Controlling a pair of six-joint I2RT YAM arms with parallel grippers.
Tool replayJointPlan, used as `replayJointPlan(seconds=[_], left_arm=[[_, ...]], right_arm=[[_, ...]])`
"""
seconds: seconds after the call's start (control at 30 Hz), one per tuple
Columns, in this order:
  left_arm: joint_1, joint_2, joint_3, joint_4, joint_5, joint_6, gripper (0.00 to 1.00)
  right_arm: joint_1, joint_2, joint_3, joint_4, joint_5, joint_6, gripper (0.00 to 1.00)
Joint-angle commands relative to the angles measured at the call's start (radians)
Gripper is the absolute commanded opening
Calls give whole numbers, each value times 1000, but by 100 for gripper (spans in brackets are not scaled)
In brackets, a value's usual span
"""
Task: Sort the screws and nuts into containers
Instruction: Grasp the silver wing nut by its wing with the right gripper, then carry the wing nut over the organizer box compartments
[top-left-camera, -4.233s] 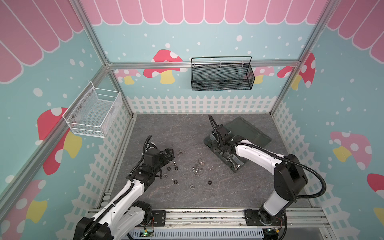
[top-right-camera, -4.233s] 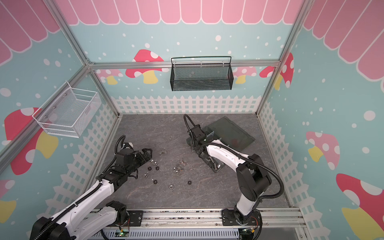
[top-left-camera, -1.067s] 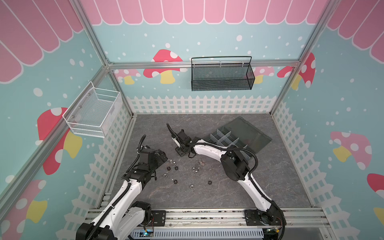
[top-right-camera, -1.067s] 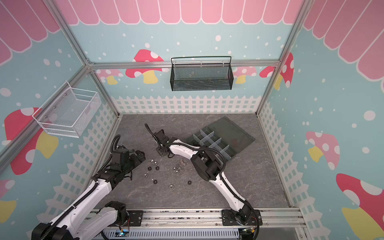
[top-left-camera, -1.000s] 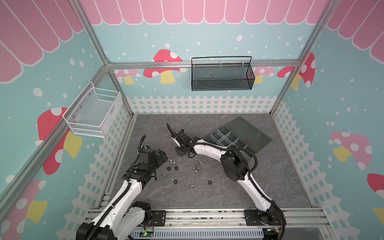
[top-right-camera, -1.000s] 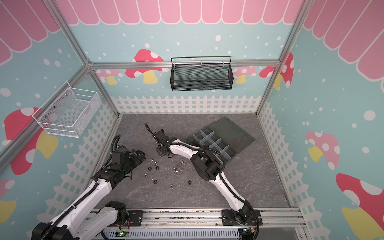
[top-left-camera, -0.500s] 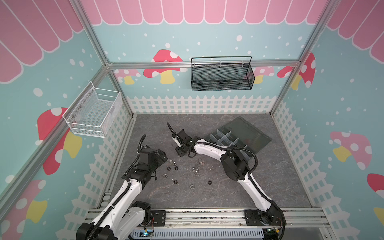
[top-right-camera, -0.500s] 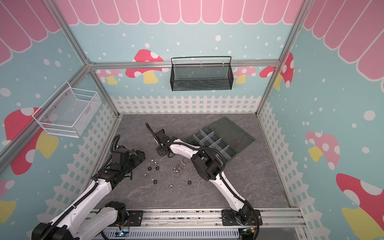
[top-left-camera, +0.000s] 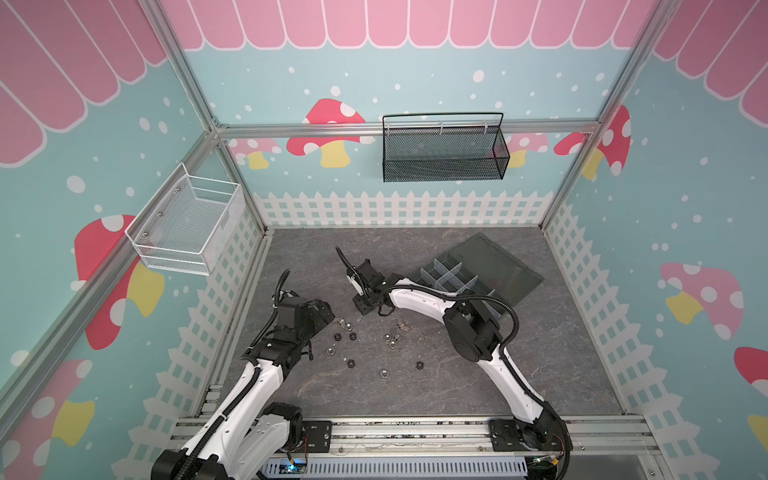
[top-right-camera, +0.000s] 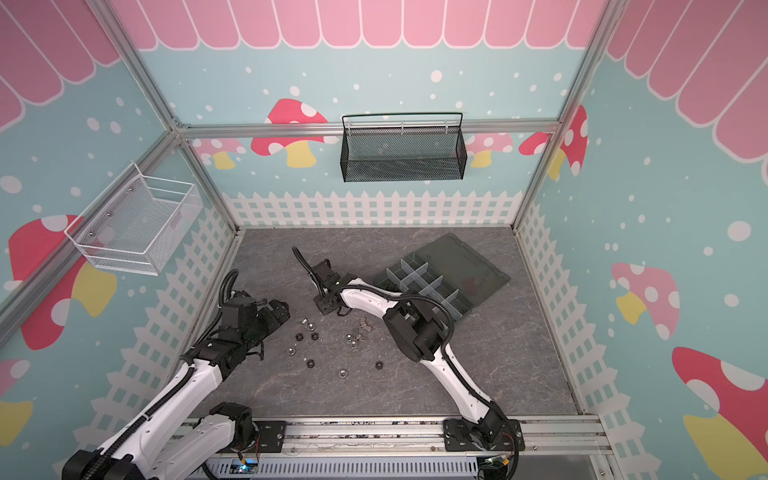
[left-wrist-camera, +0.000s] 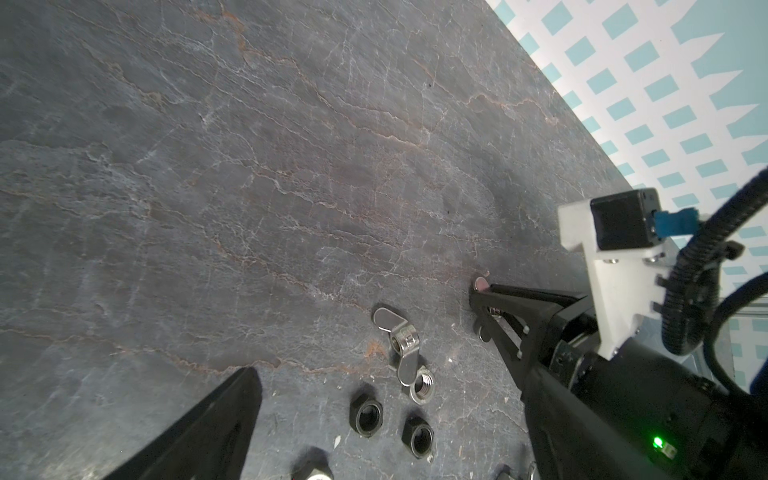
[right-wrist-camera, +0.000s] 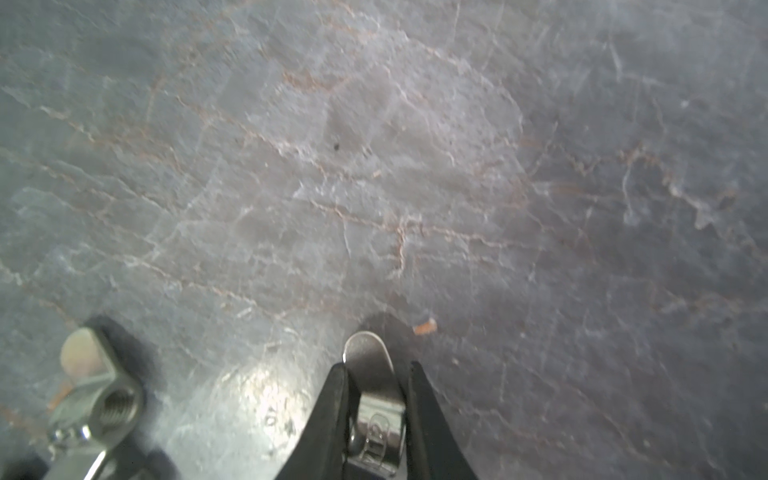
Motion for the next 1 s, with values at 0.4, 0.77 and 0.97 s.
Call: replayJointPlan(seconds=[0.4, 0.77, 0.97], left_arm=[[7, 0, 4, 3, -4, -7, 100], [7, -5, -6, 21, 19, -20, 100], [7, -9, 0, 22, 33, -14, 100]], right_arm=[[-5, -294, -340, -15, 29, 86, 0], [-50, -538, -502, -15, 84, 126, 0], [-149, -672, -609, -9, 105, 142, 0]])
